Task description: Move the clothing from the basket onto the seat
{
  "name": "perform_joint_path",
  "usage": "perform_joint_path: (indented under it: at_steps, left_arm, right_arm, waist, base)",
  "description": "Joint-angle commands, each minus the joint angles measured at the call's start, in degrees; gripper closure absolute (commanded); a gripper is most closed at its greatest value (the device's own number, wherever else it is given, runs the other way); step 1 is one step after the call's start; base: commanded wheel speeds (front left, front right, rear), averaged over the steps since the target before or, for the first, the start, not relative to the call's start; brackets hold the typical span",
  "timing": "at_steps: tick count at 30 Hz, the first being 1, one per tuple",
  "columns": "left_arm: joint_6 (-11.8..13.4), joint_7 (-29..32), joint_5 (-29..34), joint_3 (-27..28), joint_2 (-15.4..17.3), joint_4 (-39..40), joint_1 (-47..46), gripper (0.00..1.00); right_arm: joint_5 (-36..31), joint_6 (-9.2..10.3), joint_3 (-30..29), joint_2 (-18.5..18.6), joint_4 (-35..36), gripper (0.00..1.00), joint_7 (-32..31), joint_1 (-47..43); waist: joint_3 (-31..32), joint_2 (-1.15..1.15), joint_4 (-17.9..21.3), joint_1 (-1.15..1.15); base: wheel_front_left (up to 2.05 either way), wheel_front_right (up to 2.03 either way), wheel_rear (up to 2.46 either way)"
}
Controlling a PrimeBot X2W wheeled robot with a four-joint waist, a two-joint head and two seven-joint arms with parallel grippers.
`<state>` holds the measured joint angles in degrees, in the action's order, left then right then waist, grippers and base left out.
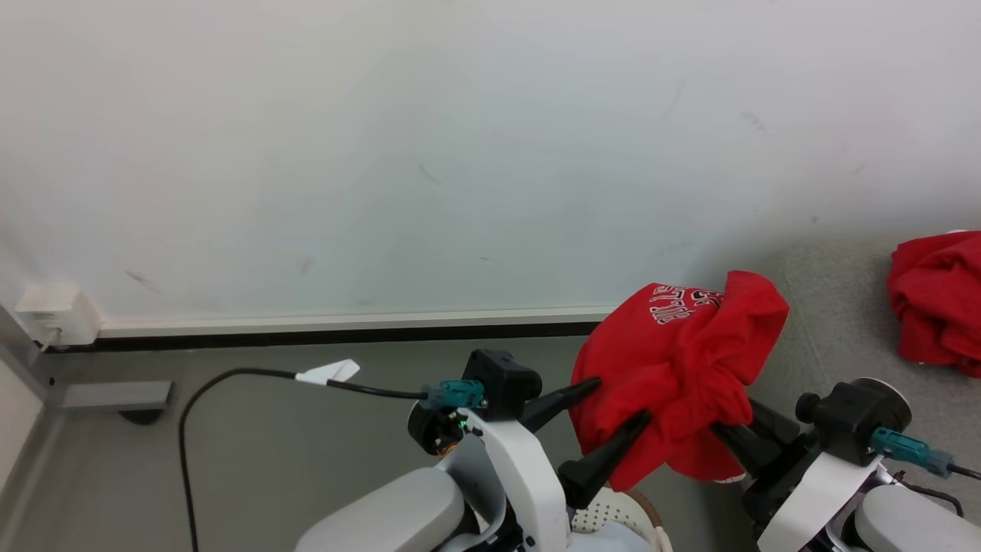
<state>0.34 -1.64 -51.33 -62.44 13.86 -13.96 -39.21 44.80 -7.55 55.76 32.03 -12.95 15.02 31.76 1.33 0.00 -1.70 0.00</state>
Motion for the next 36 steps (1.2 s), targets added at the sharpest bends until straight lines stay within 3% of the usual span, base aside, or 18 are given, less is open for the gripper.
perform_joint_path:
  at_steps: [1, 21, 36]
  left_arm:
    - [0.3, -0.9, 0.7, 0.2, 0.5, 0.6, 0.6, 0.00]
    - [3.7, -2.7, 4.4, 0.0, 2.9, 7.2, -0.5, 0.00]
    - [1.9, -4.4, 6.7, -2.1, 3.2, 7.2, -1.4, 0.00]
  right_arm:
    - [-0.8, 0.13, -1.3, 0.3, 0.2, 1.00, 0.2, -1.1]
    - [-4.4, 0.14, -20.0, 0.4, 1.0, 1.00, 0.2, -10.3]
    - [-7.0, 0.14, -31.2, -1.3, 4.8, 1.00, 0.2, -16.2]
  waist:
    - [-0.1, 0.00, 0.9, 0.00]
    - [-2.4, 0.00, 12.8, 0.00]
    - [-5.1, 0.00, 21.8, 0.00]
  base:
    - [0.00, 0.00, 0.00]
    - [0.00, 0.00, 0.00]
    - [0.00, 0.00, 0.00]
